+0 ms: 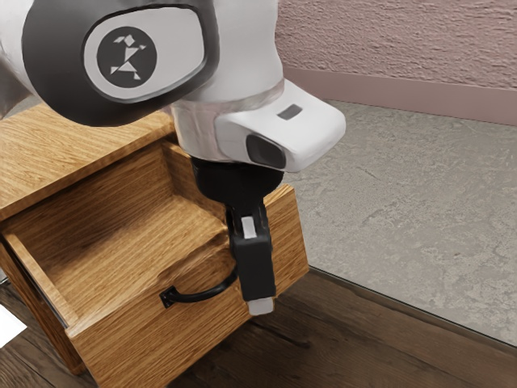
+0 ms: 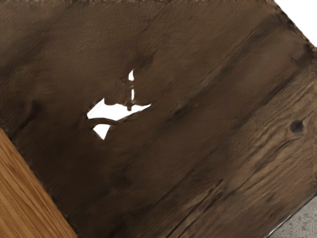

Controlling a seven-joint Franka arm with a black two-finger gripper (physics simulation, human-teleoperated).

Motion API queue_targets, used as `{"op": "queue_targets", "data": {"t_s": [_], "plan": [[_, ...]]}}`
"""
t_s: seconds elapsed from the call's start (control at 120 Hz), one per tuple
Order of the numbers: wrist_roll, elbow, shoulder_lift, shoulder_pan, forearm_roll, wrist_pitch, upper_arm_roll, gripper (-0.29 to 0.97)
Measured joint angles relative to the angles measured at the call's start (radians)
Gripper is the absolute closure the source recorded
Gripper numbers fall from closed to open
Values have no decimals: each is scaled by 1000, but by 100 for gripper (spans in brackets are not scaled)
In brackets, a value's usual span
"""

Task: Pull the drawer handle with one arm to open the drawer

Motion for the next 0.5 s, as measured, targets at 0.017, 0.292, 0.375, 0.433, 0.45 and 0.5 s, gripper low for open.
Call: {"op": "queue_targets", "data": {"t_s": [0.017, 0.292, 0.375, 0.433, 0.45, 0.5], "plan": [[-7, -1, 1, 1, 7, 7, -22, 0], [-89, -7, 6, 104, 46, 80, -140, 0], [-81, 30, 33, 151, 92, 54, -100, 1], [-74, 179, 106, 161, 171, 5, -80, 1], [-71, 223, 124, 163, 194, -11, -76, 1], [-65, 306, 152, 166, 248, -56, -55, 0]]}}
